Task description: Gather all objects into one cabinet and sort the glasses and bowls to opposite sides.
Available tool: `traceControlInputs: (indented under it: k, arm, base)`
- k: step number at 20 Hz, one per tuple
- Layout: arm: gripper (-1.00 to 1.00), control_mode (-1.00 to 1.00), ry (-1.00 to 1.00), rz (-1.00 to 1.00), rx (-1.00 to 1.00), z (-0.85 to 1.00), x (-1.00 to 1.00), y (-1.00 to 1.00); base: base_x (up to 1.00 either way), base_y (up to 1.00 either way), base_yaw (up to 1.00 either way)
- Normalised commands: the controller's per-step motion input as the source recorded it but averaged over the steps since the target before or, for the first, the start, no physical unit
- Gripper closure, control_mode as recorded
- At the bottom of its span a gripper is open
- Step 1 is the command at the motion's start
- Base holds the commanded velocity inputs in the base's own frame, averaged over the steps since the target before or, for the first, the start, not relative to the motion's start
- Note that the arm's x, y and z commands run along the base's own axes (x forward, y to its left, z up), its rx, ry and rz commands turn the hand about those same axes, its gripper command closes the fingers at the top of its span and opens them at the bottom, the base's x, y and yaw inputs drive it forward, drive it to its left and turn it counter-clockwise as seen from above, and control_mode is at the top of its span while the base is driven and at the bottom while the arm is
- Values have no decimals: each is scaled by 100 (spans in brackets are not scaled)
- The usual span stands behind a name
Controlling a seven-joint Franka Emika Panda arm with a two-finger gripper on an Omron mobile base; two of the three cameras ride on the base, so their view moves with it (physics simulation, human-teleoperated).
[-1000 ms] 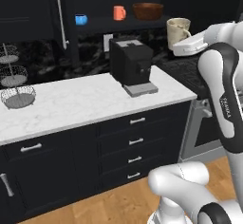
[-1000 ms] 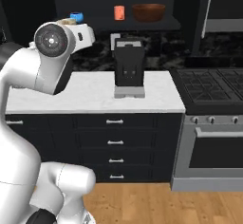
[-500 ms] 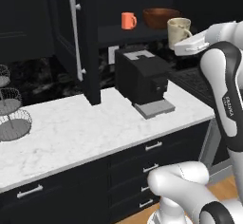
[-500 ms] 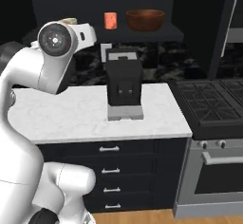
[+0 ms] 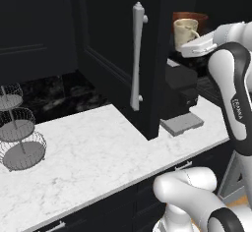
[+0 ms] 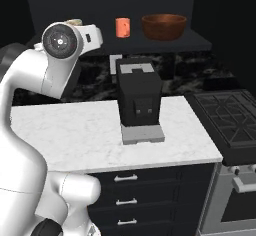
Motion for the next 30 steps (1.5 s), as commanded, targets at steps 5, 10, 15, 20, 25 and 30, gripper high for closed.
traceControlInputs:
  k: [5, 10, 15, 20, 25, 30]
  arm:
    - [100, 100, 0, 0, 0, 0, 0, 0]
    - [100, 100, 0, 0, 0, 0, 0, 0]
    - [100, 100, 0, 0, 0, 0, 0, 0]
    - [100, 100, 0, 0, 0, 0, 0, 0]
    - [100, 100, 0, 0, 0, 0, 0, 0]
    - [100, 100, 0, 0, 0, 0, 0, 0]
  base:
    - [40, 25, -5]
    - [97, 0, -7]
    - [92, -8, -1]
    - [97, -13, 1]
    - [71, -14, -2]
    - [16, -4, 0]
